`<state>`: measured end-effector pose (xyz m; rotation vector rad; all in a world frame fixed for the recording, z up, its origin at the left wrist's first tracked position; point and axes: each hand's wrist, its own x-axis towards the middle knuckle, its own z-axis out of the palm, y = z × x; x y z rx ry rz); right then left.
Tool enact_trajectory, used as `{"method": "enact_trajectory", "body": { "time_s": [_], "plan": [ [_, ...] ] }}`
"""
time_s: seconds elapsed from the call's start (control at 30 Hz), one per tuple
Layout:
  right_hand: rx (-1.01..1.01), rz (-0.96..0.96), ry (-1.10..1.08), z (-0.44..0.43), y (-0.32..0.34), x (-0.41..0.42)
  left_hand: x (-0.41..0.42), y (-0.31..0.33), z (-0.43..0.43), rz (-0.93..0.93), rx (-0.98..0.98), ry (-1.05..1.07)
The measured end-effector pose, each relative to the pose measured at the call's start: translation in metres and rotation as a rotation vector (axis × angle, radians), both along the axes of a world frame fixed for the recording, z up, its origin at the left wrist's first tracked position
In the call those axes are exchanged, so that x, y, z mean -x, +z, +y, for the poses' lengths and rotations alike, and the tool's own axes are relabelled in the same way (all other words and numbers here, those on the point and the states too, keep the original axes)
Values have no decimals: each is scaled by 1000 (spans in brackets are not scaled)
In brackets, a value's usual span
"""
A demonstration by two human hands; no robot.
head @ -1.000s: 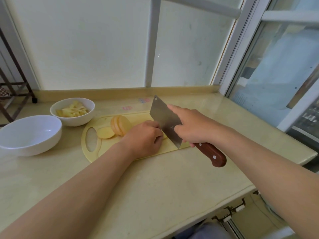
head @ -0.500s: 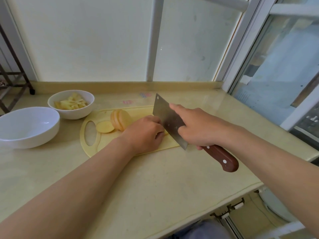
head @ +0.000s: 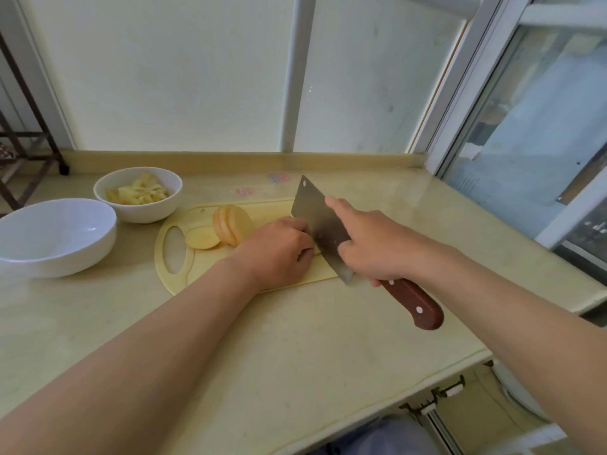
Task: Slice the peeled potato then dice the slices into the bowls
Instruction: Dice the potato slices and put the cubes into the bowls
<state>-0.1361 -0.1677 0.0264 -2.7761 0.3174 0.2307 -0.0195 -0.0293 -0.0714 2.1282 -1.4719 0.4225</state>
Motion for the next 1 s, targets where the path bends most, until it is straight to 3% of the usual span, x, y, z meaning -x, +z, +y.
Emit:
{"method": "enact_trajectory", "body": {
  "time_s": [0.13, 0.37, 1.0],
  "plan": [
    [33, -38, -4, 9, 2, -14, 2, 1, 0, 4, -10, -2],
    [-125, -76, -83, -4, 6, -16, 3, 0, 0, -24, -38, 36],
    [-98, -107, -32, 3, 5, -6, 2, 3, 1, 2, -9, 22]
  ]
}}
